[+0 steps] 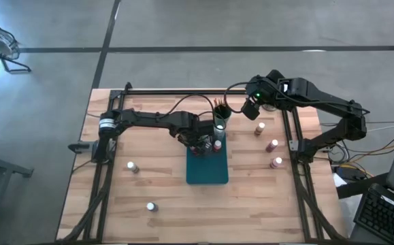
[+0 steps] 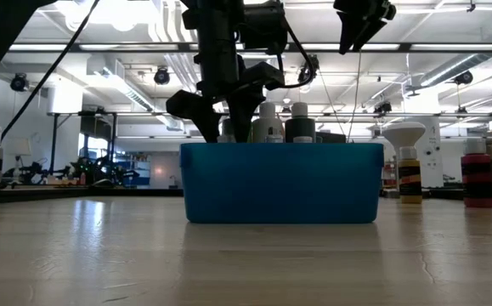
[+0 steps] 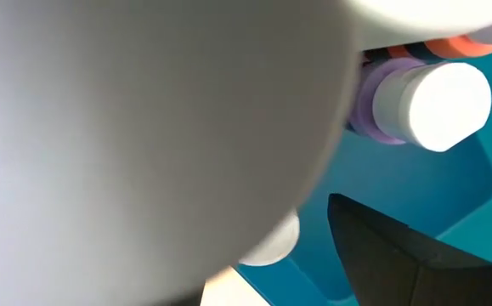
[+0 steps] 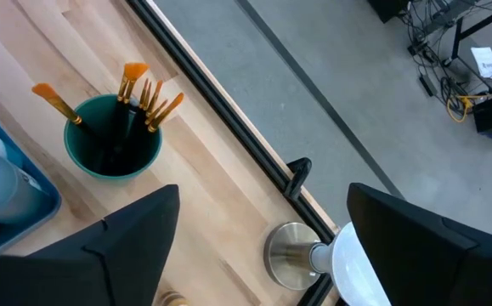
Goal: Pick & Place Paint Supplies
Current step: Put the small orange paint bottle into the blue bin
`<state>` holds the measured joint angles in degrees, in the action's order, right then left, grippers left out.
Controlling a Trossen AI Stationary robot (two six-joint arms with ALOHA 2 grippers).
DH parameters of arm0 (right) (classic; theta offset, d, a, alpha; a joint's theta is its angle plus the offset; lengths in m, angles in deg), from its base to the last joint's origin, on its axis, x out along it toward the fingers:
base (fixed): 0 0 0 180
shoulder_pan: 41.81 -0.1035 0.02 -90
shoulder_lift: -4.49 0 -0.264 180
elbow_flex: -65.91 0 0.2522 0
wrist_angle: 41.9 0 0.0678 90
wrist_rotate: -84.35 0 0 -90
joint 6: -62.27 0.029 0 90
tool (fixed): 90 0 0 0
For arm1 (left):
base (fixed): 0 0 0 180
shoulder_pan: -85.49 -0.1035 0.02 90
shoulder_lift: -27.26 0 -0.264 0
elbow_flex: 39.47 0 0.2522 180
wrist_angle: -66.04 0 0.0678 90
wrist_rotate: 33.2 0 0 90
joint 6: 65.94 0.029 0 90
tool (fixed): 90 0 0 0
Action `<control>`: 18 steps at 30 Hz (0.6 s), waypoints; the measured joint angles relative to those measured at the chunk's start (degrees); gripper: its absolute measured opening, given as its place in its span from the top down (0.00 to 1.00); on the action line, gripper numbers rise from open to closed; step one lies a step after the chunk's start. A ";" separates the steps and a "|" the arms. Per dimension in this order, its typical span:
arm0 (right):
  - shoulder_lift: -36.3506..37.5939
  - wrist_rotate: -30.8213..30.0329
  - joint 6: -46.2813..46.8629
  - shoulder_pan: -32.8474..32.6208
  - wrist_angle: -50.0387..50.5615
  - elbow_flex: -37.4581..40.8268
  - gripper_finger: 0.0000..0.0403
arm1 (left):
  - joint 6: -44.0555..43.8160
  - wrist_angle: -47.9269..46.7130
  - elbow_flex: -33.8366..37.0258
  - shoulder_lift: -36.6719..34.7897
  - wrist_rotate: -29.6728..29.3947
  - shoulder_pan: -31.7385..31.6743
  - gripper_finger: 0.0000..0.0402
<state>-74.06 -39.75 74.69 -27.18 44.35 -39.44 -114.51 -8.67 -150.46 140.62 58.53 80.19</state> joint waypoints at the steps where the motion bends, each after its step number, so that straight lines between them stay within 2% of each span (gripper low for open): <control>1: 0.00 0.01 0.00 0.00 -0.02 0.00 0.18 | 0.00 0.04 0.00 0.00 0.12 0.00 0.42; 18: 0.01 0.01 0.00 0.02 -0.02 0.00 0.29 | -0.04 0.14 0.00 0.00 0.34 0.00 0.42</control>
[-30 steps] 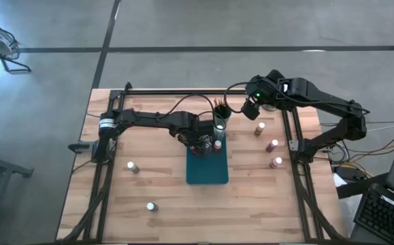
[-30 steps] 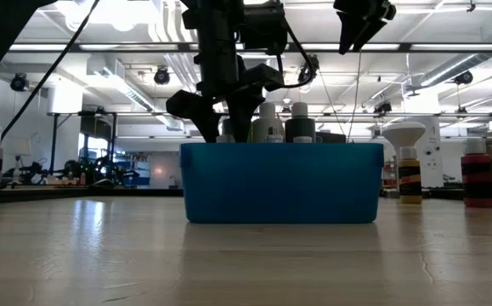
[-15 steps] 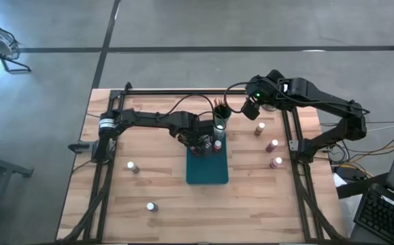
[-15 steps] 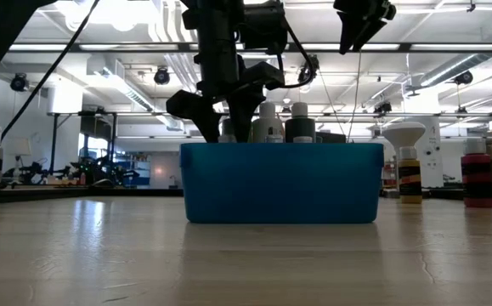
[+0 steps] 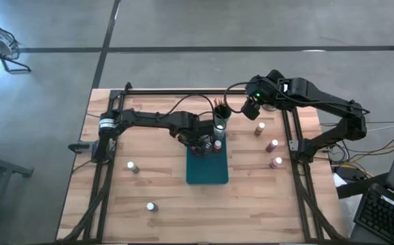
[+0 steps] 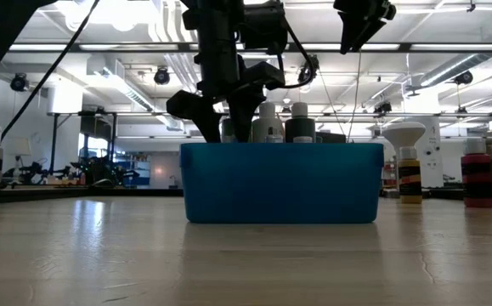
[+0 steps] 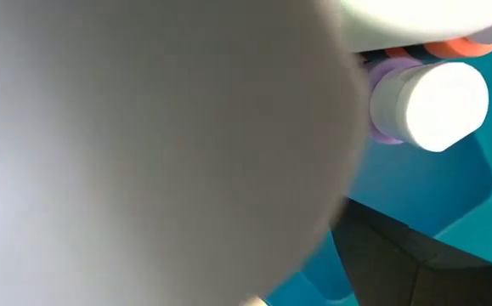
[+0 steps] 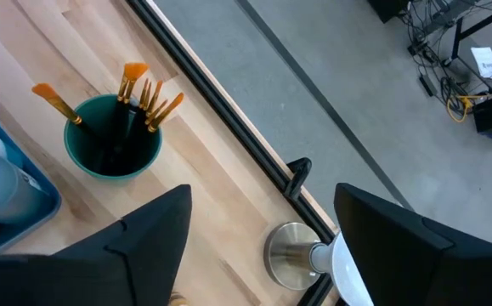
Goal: Pick & Place Paint Supplies
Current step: Put the small orange paint bottle into the blue bin, then put the small gray paint bottle into the blue bin
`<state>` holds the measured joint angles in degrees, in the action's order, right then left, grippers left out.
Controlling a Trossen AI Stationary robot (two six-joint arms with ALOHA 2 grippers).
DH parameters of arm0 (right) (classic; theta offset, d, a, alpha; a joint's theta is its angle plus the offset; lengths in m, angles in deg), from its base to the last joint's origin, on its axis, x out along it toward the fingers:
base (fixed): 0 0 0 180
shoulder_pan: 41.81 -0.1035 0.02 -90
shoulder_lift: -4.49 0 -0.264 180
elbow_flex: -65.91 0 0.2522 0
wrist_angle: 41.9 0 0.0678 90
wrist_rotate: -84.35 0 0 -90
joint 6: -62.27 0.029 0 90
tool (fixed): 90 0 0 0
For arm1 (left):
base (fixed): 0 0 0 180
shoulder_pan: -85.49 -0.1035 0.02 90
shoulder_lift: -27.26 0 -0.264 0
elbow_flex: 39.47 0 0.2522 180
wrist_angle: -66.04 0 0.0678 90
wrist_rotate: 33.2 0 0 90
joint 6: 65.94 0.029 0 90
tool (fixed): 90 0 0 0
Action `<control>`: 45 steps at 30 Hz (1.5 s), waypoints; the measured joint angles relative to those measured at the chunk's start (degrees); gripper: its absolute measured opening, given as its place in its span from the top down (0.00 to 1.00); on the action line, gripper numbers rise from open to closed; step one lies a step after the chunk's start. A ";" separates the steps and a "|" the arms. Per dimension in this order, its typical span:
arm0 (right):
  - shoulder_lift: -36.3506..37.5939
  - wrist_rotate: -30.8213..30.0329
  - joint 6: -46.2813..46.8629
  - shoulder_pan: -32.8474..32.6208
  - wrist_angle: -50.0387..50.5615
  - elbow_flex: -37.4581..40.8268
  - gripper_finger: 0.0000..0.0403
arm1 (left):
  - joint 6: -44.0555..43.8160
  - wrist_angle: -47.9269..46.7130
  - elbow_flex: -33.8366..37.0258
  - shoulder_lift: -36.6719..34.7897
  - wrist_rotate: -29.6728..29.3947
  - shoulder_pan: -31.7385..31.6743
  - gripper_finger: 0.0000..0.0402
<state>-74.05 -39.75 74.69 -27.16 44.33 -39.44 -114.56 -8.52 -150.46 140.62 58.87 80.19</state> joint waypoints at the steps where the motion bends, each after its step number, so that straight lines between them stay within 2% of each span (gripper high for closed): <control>1: -0.01 -0.01 0.00 0.00 0.00 0.00 0.29 | 0.00 -0.02 0.00 0.00 0.02 0.00 0.42; 7: 0.00 0.00 -0.01 -0.01 0.02 0.00 0.33 | 0.00 -0.02 0.00 0.00 1.01 0.00 0.42; 16: -0.01 0.01 0.00 -0.02 0.00 0.00 0.38 | 0.20 -0.55 -0.02 -0.28 5.95 -0.22 0.42; 29: 0.00 0.01 0.00 -0.01 0.00 0.00 0.43 | 1.26 -2.31 -3.37 -0.25 5.96 -0.24 0.42; 34: 0.01 0.00 -0.01 -0.01 0.00 0.00 0.41 | 1.49 -3.02 -4.27 -0.25 5.89 -0.22 0.42; 45: 0.01 -0.01 -0.02 -0.02 0.00 0.00 0.32 | 3.31 -15.93 -7.13 -0.52 5.46 -0.09 0.42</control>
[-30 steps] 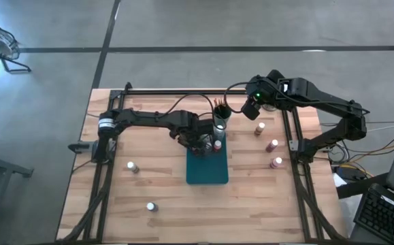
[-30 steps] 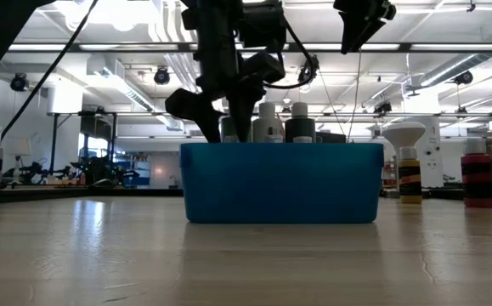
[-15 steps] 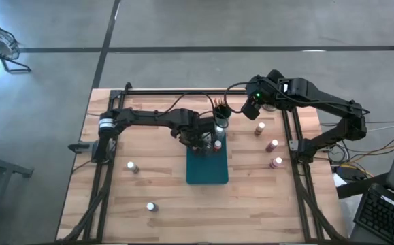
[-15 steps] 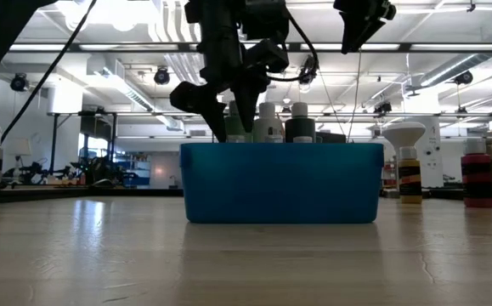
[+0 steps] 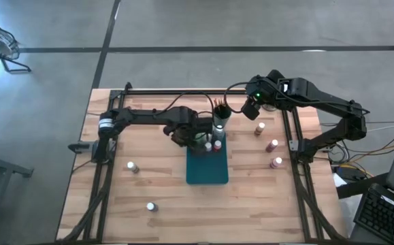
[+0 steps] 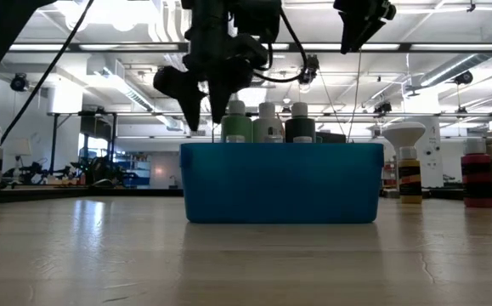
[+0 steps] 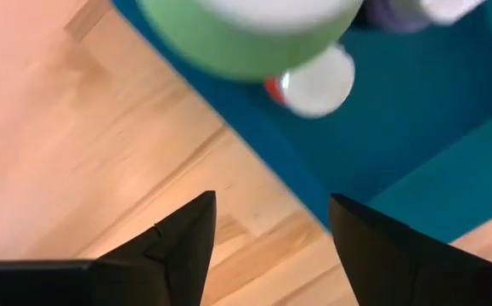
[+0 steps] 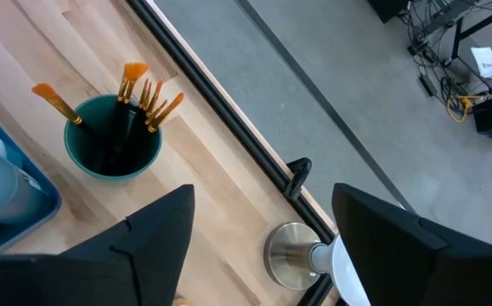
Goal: Pick & Place Paint Supplies
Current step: Put the small gray paint bottle into the blue bin
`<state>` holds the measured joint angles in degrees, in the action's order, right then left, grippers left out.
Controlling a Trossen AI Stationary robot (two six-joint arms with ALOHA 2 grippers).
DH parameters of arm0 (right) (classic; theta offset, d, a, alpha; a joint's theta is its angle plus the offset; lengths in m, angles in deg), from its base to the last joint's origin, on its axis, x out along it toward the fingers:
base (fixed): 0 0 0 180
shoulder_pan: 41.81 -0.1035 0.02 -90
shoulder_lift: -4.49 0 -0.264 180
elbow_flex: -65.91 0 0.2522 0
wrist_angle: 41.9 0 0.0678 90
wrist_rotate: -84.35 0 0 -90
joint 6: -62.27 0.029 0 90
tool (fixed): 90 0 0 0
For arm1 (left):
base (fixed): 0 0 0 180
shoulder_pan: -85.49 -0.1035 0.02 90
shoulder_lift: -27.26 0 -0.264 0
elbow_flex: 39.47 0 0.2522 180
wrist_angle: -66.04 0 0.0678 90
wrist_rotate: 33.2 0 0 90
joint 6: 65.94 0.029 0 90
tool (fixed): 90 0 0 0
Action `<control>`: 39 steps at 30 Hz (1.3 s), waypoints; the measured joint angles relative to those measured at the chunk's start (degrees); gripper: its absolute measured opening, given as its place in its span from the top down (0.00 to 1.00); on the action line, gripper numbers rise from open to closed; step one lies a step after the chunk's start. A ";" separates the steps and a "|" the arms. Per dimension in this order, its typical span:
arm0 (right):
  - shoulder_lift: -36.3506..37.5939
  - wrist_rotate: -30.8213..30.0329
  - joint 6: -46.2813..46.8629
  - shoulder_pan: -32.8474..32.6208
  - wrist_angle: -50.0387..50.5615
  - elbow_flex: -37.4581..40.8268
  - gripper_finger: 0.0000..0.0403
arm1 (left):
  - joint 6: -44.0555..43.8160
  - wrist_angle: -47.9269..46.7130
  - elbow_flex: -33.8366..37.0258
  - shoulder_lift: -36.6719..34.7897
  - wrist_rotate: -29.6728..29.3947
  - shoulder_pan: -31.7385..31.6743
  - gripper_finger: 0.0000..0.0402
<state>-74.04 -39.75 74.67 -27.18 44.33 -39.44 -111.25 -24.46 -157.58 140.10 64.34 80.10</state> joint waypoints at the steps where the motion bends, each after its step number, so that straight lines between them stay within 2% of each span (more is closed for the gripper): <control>1: -0.02 0.00 0.01 0.00 0.00 0.00 0.31 | 0.48 -1.01 -0.31 -0.17 -0.14 0.17 0.42; 9: 0.00 0.00 0.02 0.02 0.00 0.00 0.26 | 4.21 -6.71 -2.47 -8.38 -7.43 4.56 0.42; 13: 0.00 0.01 0.01 0.02 -0.01 0.00 0.23 | 5.28 -6.96 -1.23 -13.88 -15.14 9.09 0.42; 19: 0.00 0.00 0.02 0.00 -0.02 0.00 0.18 | 5.46 -6.86 -0.46 -18.12 -27.68 13.48 0.42; 26: 0.00 0.00 0.02 0.02 -0.30 0.00 0.13 | 7.80 -7.15 -0.37 -19.31 -27.77 15.04 0.42; 31: 0.00 0.00 0.02 0.02 -0.68 0.00 0.11 | 8.56 -11.65 -0.33 -19.55 -27.10 17.38 0.42; 35: 0.00 0.00 0.02 0.02 -0.87 0.00 0.13 | 5.85 -13.03 1.67 -19.91 -26.78 20.09 0.42; 39: 0.00 0.00 0.01 0.02 -0.87 0.00 0.15 | -0.87 -13.32 5.14 -22.12 -25.81 22.58 0.42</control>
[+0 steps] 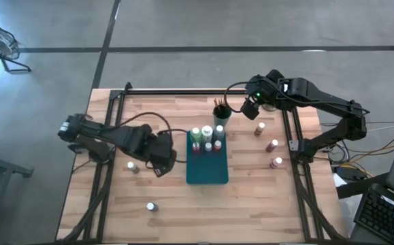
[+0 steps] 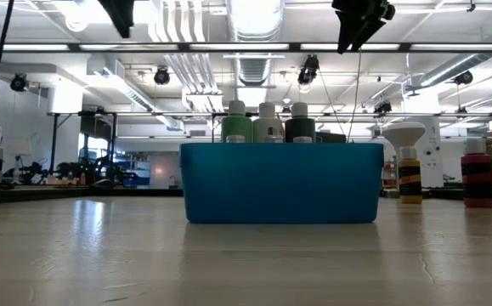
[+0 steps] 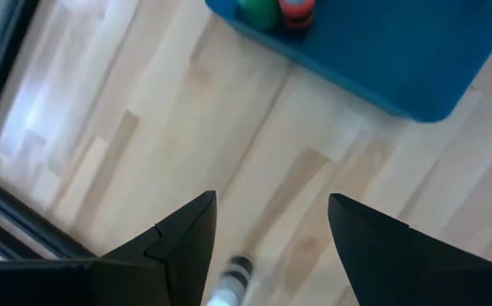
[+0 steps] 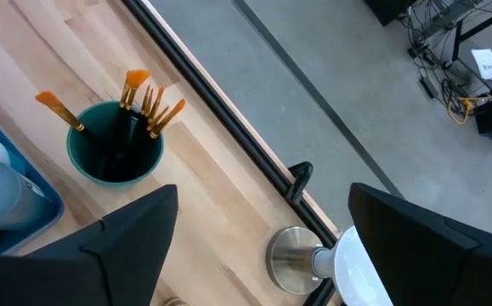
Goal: Pick & Place Paint Supplies
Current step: Put the small gray paint bottle into the blue bin
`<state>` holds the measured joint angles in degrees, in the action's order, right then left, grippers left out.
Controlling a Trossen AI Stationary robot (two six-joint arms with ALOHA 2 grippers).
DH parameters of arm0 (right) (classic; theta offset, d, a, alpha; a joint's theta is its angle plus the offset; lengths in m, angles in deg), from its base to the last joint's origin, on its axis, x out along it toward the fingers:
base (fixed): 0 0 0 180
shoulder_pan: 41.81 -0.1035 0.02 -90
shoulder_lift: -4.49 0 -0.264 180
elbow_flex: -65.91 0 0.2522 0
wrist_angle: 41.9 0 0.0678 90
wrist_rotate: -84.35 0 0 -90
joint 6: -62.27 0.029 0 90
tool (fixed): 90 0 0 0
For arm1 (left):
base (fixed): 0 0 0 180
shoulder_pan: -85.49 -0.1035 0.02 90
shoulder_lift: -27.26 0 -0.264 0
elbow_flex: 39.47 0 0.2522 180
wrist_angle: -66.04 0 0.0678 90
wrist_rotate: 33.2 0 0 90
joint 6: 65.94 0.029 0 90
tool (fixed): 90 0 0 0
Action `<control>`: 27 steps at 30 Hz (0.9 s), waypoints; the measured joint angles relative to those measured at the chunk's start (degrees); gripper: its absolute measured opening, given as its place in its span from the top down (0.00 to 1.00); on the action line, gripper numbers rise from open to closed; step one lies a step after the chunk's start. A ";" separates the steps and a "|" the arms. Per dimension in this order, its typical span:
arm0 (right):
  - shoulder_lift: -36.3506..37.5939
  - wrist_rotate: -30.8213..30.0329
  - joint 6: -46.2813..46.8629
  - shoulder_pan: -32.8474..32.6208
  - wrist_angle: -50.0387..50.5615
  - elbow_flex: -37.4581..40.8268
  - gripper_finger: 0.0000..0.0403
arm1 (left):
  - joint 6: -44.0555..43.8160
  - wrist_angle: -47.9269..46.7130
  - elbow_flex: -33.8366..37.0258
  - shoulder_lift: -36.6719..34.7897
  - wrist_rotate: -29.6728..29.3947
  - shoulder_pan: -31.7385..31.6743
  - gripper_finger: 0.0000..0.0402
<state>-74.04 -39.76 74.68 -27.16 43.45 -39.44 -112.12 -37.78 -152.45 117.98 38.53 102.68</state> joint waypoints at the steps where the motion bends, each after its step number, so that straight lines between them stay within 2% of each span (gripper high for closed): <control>1: 0.00 -0.01 0.01 0.00 -0.01 0.00 0.16 | -1.21 -0.01 0.74 -0.79 0.23 0.52 0.42; 10: 0.00 0.00 -0.01 0.00 -0.20 0.00 0.23 | -14.90 0.08 8.98 -7.52 4.99 2.82 0.42; 17: 0.00 0.00 0.00 -0.01 -0.21 0.00 0.27 | -23.59 1.87 22.10 -12.52 8.00 2.96 0.42; 21: 0.00 0.00 0.01 0.00 -0.22 0.00 0.30 | -24.99 3.61 28.16 -14.45 10.63 2.96 0.42; 27: 0.00 -0.02 0.01 0.00 -0.29 0.00 0.34 | -22.88 4.58 33.11 -16.47 14.92 2.96 0.42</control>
<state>-74.04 -39.78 74.69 -27.16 43.16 -39.44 -135.00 -33.20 -119.34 101.51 53.45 105.63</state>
